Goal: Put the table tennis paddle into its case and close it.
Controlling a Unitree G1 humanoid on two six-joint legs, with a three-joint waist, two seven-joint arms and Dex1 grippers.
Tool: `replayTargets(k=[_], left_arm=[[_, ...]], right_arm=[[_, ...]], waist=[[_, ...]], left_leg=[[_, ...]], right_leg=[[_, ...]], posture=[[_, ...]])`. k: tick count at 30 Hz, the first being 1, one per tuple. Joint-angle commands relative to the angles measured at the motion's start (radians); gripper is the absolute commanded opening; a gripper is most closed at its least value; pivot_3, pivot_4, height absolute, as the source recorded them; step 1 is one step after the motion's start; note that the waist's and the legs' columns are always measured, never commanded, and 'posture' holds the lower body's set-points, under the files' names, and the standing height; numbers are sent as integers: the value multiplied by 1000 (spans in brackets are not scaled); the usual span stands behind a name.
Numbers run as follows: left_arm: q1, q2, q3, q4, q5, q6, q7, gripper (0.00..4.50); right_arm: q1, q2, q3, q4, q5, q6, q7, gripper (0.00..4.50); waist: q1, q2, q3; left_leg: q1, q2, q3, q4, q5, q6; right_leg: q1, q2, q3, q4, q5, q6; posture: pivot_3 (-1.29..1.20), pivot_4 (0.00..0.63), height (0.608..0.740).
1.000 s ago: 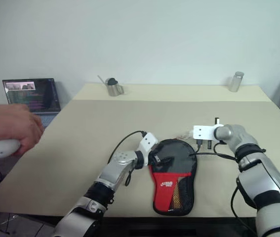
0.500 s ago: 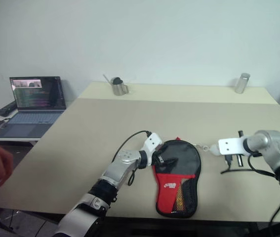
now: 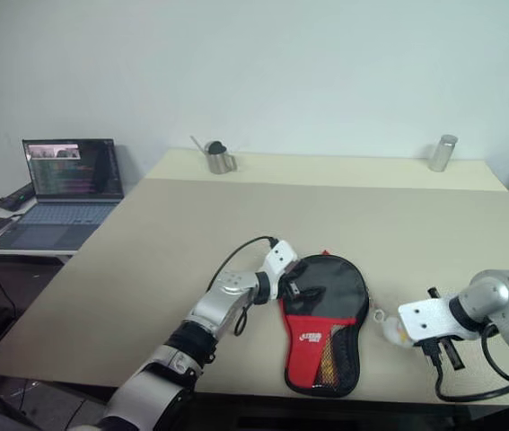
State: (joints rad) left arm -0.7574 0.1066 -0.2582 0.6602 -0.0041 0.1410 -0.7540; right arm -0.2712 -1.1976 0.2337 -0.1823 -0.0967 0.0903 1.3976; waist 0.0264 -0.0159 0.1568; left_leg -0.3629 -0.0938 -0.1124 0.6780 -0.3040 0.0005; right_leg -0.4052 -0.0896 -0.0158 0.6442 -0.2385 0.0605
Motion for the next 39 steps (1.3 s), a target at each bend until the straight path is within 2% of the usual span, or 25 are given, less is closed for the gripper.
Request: replayTargets(k=[1,12,15,28,33,39], left_arm=[[7,-3,-21,59,39,14,15,4500],[4,7,-31,74,56,25,23,4500],[8,12,-35,72,60,32,24,4500],[27,26,-53,56,75,66,28,4500],[24,28,-58,64,79,65,24,4500],[4,25,-56,88,81,49,29,4500]], right_arm=[[76,-26,5,-99,19,8,35,33],[284,-94,19,-312,77,-36,103,33],[317,-104,37,-355,78,-63,115,33],[406,-140,85,-449,61,-119,138,33],[386,-158,23,-425,89,-102,125,33],[172,-90,14,-343,99,-11,123,33]], waist=[[2,0,0],[4,-2,-1],[5,-2,-1],[0,-4,-2],[0,-4,-3],[-2,-5,-3]], left_leg=[[0,0,0,0,0,0],[0,0,0,0,0,0],[0,0,-1,0,0,0],[1,1,1,1,-1,0],[1,1,1,1,-1,0],[2,1,1,1,-1,0]], right_leg=[[0,0,0,0,0,0],[1,0,-1,-1,0,1],[1,0,-1,-1,-3,5],[2,0,1,0,-4,7],[2,0,1,-1,-4,7],[2,0,1,0,-4,7]], posture=[[0,150,740],[0,150,740],[0,150,740],[0,150,740],[0,150,740],[0,150,740]])
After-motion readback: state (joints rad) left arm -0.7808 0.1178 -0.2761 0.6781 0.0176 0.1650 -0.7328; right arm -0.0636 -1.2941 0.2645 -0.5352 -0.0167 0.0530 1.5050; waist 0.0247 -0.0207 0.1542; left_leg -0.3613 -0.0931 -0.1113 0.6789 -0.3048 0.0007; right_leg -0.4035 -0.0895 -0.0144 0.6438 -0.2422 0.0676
